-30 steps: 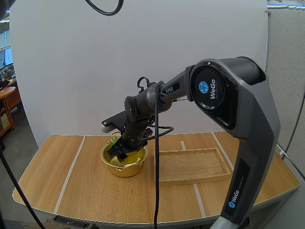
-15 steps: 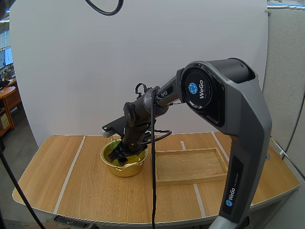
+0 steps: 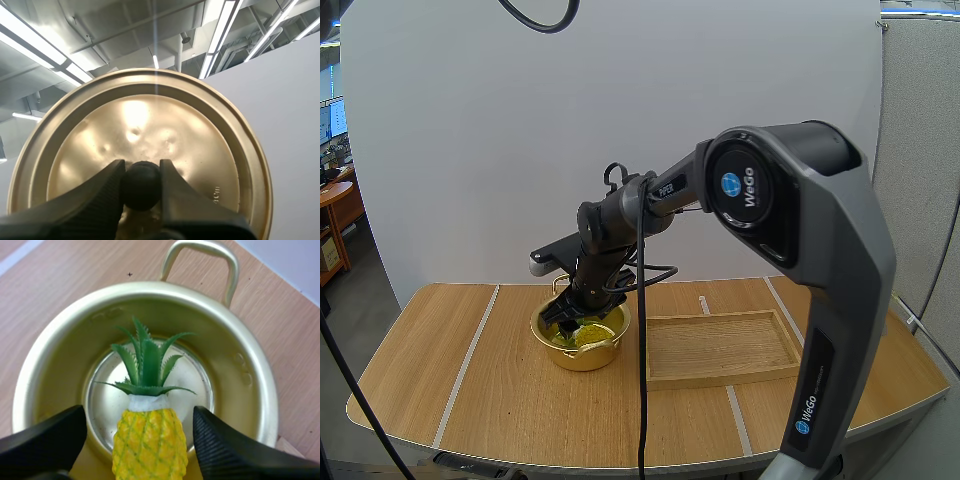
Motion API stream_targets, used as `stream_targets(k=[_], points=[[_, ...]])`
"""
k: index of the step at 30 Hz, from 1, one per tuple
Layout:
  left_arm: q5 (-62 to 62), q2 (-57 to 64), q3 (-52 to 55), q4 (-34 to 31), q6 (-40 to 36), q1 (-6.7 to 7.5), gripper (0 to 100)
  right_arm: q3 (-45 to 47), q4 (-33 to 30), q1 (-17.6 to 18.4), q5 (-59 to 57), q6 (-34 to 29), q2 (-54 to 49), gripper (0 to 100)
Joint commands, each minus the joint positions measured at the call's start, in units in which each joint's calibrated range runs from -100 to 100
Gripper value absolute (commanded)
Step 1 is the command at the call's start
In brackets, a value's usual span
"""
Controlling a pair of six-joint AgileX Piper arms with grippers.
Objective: Open the pot, put the pineapple inside, and close it
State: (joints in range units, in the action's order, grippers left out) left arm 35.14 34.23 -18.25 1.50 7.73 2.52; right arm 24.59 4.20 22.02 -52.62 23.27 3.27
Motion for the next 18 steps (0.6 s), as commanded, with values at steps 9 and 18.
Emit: stream_targets(k=[9,18], points=[[-1.92,-0.01,-0.59,-0.05,-0.5,0.15,0,-0.42,0.13,0.0,-11.44,-2.88,-18.05,100],[-1.92,-0.01,-0.59,-0.05,-0.5,0.15,0,-0.42,-1.94,0.0,-21.98,-3.77,-34.13,100]])
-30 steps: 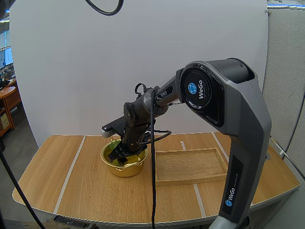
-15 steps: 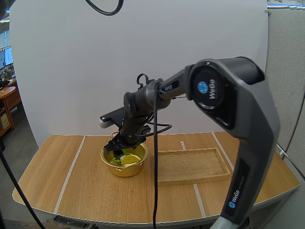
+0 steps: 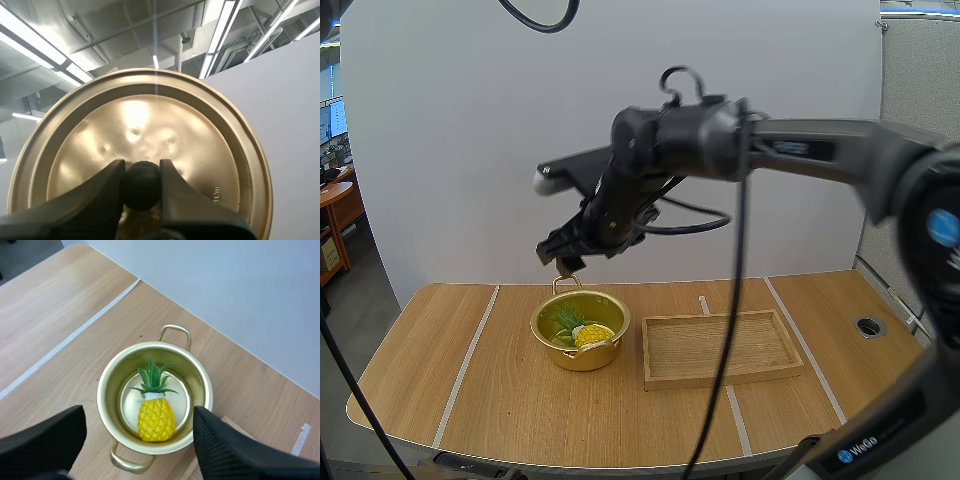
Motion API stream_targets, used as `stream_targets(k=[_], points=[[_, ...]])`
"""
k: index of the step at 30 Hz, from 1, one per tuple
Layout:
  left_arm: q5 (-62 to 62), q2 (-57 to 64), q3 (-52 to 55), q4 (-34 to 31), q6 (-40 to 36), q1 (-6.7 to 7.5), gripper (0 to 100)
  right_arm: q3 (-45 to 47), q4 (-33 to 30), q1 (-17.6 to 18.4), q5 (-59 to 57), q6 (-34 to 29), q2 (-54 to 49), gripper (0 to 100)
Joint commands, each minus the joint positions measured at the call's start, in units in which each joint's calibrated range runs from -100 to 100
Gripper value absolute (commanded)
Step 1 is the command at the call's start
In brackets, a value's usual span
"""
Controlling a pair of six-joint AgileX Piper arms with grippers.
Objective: Open the pot, put the pineapple inside, and close it
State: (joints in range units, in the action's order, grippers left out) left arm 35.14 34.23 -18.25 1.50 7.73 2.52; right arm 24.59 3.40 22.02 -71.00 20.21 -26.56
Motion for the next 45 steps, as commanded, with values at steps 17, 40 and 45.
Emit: stream_targets(k=[17,40,45], points=[[-1.92,-0.01,-0.59,-0.05,-0.5,0.15,0,13.06,-3.4,-3.58,-10.51,-1.59,-34.13,100],[-1.92,-0.01,-0.59,-0.05,-0.5,0.15,0,29.85,-1.65,-8.04,-15.68,-1.89,-53.09,100],[-1.92,-0.01,-0.59,-0.05,-0.5,0.15,0,33.47,-1.65,-8.25,-16.02,-1.89,-56.18,100]])
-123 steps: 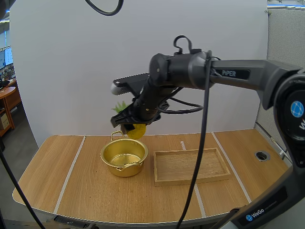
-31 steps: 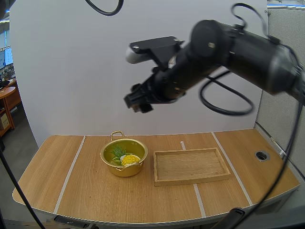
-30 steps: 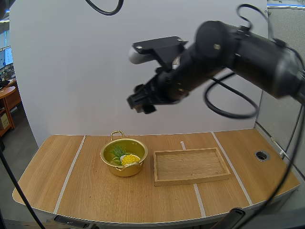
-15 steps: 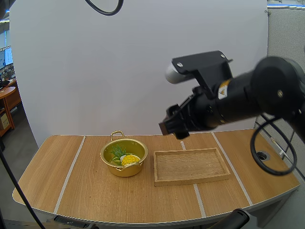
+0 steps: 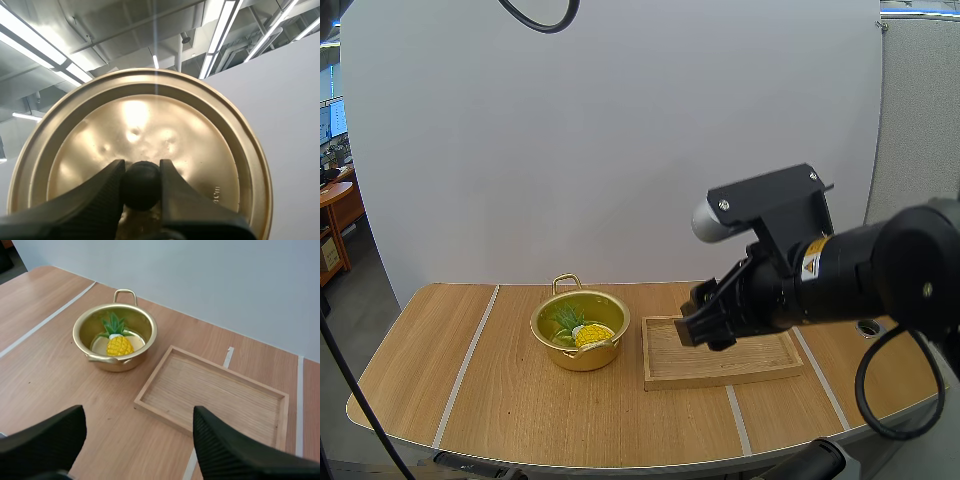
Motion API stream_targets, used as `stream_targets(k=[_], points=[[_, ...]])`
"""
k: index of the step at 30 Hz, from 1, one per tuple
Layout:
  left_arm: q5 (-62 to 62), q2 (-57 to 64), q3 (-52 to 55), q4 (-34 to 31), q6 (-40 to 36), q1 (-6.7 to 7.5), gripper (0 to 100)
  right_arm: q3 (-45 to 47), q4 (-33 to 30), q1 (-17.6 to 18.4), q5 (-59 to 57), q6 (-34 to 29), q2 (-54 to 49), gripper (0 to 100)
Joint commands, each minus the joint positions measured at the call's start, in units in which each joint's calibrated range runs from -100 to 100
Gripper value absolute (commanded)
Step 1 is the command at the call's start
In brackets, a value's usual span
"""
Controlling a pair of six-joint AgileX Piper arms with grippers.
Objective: Open the pot, put the pineapple inside, and close it
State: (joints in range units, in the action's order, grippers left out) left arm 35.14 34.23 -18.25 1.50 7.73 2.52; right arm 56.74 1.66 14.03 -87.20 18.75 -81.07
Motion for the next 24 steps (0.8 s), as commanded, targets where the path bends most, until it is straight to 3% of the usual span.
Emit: stream_targets(k=[1,21,22,24], points=[[-1.92,-0.01,-0.59,-0.05,-0.5,0.15,0,2.05,0.09,-0.42,0.17,-0.43,-2.4,100],[-1.92,-0.01,-0.59,-0.05,-0.5,0.15,0,6.33,-0.28,-0.82,-1.06,-0.32,-9.0,100],[-1.92,-0.01,-0.59,-0.05,-0.5,0.15,0,6.66,-0.28,-0.9,-1.06,-0.32,-9.49,93],[-1.92,-0.01,-0.59,-0.05,-0.5,0.15,0,7.22,-0.28,-1.2,-1.06,-0.32,-10.55,52]])
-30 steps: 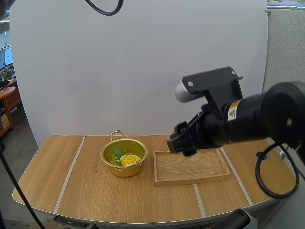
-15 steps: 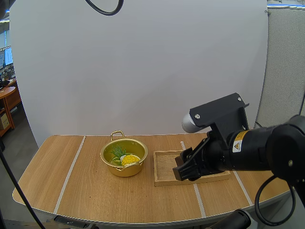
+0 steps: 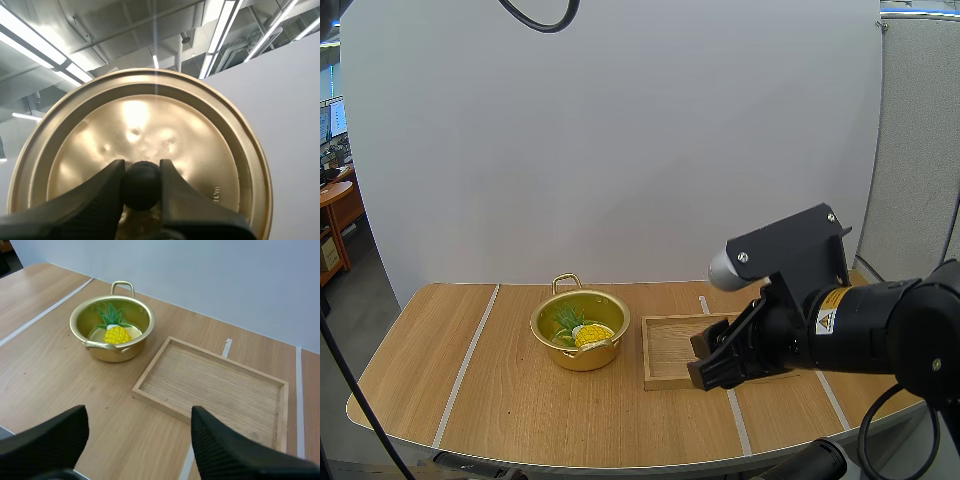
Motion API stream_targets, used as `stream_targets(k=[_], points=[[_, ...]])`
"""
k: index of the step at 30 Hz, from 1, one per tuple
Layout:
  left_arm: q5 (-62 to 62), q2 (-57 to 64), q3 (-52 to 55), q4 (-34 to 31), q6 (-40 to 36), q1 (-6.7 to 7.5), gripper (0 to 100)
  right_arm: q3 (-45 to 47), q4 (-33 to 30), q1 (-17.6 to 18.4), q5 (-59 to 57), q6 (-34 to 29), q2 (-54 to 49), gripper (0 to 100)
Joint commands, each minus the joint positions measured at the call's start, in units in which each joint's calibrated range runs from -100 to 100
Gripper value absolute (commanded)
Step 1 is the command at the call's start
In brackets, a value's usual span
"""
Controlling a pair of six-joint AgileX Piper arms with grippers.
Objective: Open the pot, put the pineapple inside, and close it
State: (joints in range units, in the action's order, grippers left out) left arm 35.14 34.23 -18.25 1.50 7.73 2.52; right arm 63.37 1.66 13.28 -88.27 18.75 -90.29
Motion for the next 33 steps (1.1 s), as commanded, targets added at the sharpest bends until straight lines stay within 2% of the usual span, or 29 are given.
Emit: stream_targets(k=[1,2,3,33], points=[[-1.92,-0.01,-0.59,-0.05,-0.5,0.15,0,0.74,-0.28,-0.71,-0.14,-0.32,-1.93,26],[-1.92,-0.01,-0.59,-0.05,-0.5,0.15,0,0.73,-0.28,-0.81,-0.31,-0.32,-2.35,4],[-1.92,-0.01,-0.59,-0.05,-0.5,0.15,0,0.73,-0.28,-0.97,-0.31,-0.32,-2.63,0],[-1.69,-0.01,-0.59,-0.05,-0.5,0.15,0,0.73,1.39,-1.12,-0.65,-0.14,-3.02,0]])
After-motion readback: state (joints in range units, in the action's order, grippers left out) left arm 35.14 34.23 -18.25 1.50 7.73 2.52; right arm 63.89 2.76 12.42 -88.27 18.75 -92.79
